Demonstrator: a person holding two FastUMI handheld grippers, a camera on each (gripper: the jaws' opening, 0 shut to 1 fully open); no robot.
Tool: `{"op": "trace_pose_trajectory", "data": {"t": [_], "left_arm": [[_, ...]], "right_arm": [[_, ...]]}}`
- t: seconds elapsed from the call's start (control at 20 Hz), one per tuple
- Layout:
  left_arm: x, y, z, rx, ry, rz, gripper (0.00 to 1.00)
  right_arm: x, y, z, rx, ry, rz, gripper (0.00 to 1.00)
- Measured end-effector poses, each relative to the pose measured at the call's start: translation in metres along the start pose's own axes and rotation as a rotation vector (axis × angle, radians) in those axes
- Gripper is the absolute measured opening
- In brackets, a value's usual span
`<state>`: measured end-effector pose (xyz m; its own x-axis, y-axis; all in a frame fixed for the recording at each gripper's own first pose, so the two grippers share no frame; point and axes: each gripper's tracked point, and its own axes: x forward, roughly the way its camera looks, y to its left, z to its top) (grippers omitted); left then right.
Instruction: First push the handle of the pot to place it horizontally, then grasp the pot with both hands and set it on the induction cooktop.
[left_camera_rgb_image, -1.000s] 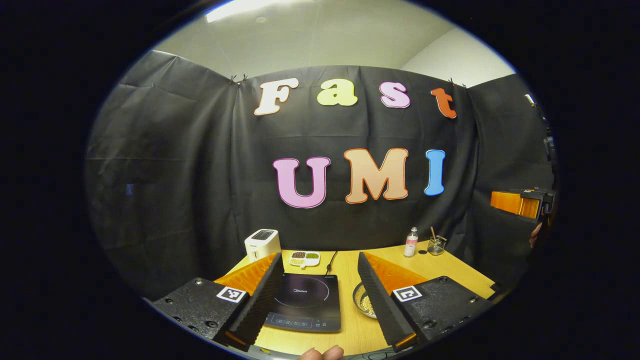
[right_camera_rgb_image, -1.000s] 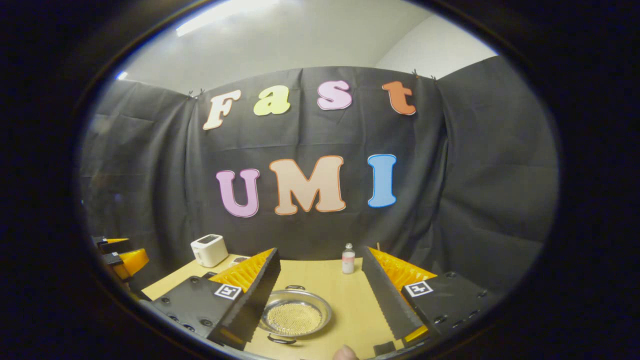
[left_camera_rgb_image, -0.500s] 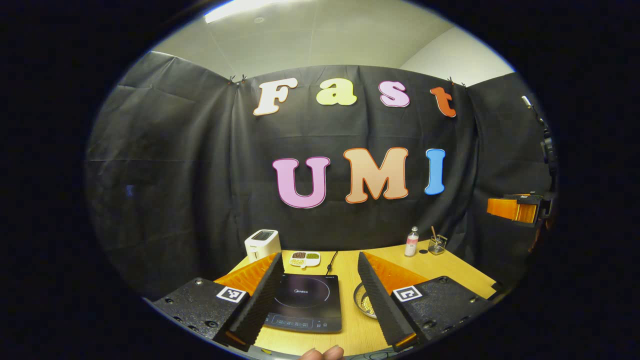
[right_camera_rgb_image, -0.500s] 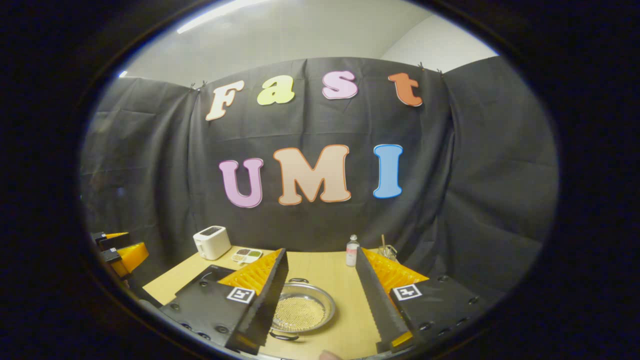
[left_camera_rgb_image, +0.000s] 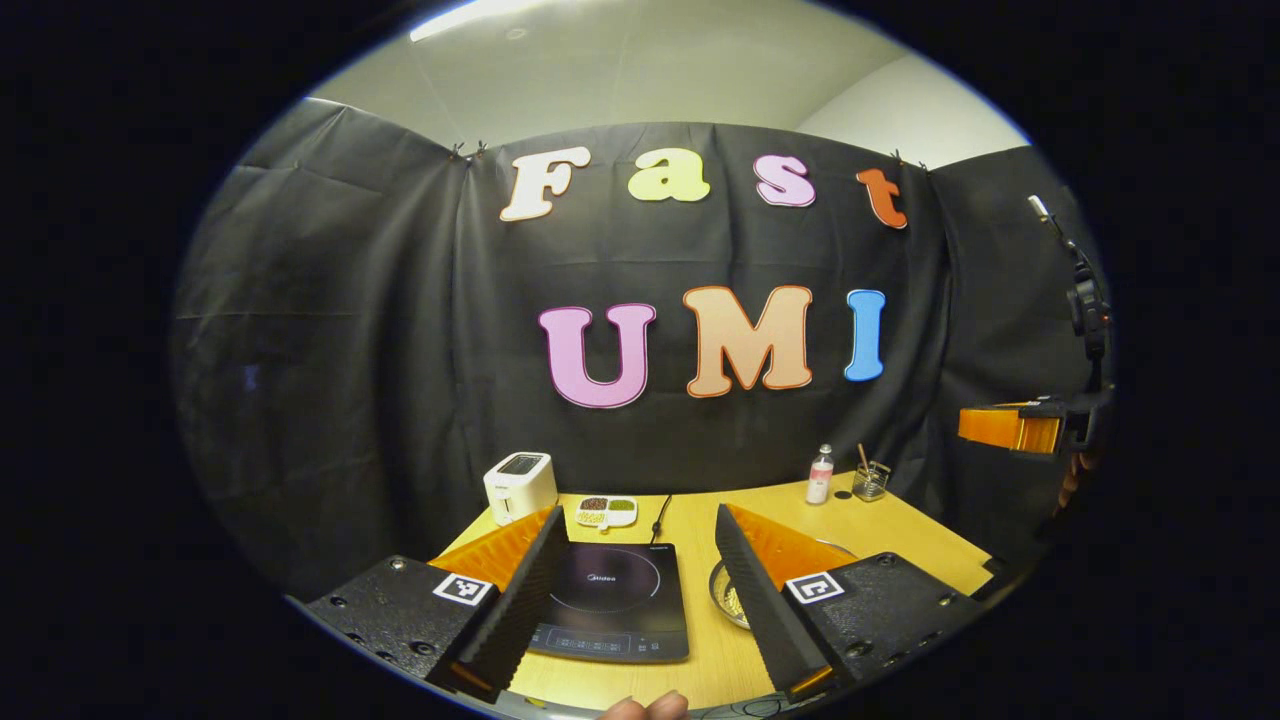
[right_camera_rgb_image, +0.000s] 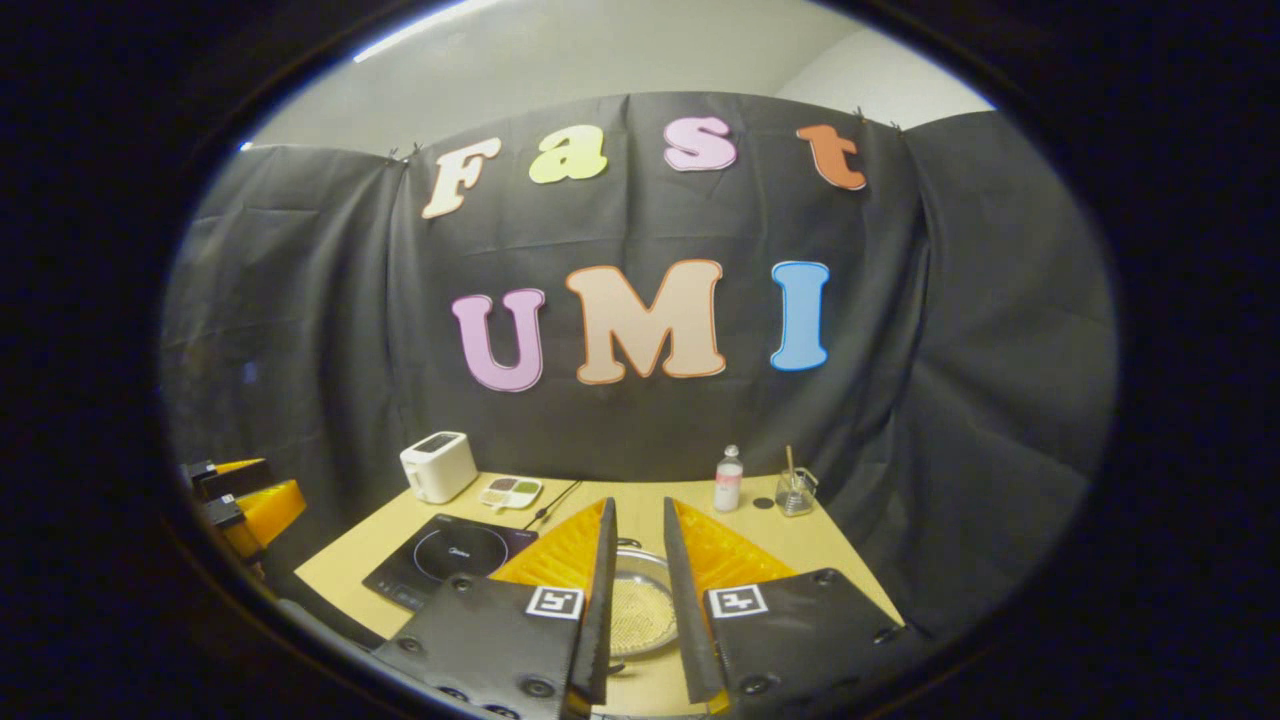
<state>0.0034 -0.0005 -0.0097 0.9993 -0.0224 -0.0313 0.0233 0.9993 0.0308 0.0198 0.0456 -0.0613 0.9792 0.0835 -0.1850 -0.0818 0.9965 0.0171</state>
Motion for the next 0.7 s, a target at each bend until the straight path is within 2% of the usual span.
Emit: {"op": "trace_pose_trajectory", "data": {"t": [0.05, 0.15, 0.2, 0.35, 0.4, 0.45, 0.55, 0.7], "left_arm": [[0.003, 0.001, -0.002, -0.007, 0.007, 0.007, 0.90], [0.012, 0.003, -0.009, -0.029, 0.025, 0.030, 0.91], [0.019, 0.004, -0.011, -0.039, 0.040, 0.045, 0.91], [0.031, -0.004, -0.010, -0.050, 0.057, 0.055, 0.91], [0.037, -0.003, -0.009, -0.027, 0.061, 0.059, 0.91], [0.043, -0.003, -0.008, -0.008, 0.062, 0.065, 0.91], [0.057, -0.007, -0.003, 0.005, 0.060, 0.073, 0.91], [0.071, -0.015, -0.007, 0.009, 0.083, 0.079, 0.90]], "right_arm": [[0.001, -0.004, -0.004, -0.012, 0.011, -0.014, 0.31], [0.015, 0.002, -0.016, -0.012, 0.040, 0.026, 0.06], [0.020, 0.005, -0.023, -0.005, 0.068, 0.048, 0.01], [0.041, 0.002, -0.050, 0.035, 0.149, 0.077, 0.02], [0.052, 0.001, -0.062, 0.056, 0.172, 0.091, 0.11], [0.055, 0.006, -0.068, 0.073, 0.200, 0.118, 0.00], [0.065, 0.010, -0.080, 0.072, 0.233, 0.158, 0.03], [0.077, 0.012, -0.100, 0.075, 0.272, 0.203, 0.00]]}}
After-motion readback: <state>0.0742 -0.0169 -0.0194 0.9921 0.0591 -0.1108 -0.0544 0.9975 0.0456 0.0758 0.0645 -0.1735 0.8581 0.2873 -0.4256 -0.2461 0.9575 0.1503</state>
